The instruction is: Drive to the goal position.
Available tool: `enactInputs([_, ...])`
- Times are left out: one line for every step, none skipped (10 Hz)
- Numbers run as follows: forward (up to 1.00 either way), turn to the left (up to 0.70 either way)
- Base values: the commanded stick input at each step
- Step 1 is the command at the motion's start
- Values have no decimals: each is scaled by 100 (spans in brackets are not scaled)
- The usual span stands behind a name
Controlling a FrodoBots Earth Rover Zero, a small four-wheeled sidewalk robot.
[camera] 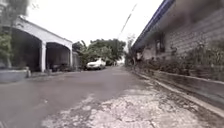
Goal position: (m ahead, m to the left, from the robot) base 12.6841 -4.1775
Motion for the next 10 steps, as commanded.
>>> enactInputs([70,0])
enactInputs([70,0])
enactInputs([70,0])
enactInputs([70,0])
enactInputs([70,0])
enactInputs([70,0])
enactInputs([70,0])
enactInputs([70,0])
enactInputs([70,0])
enactInputs([70,0])
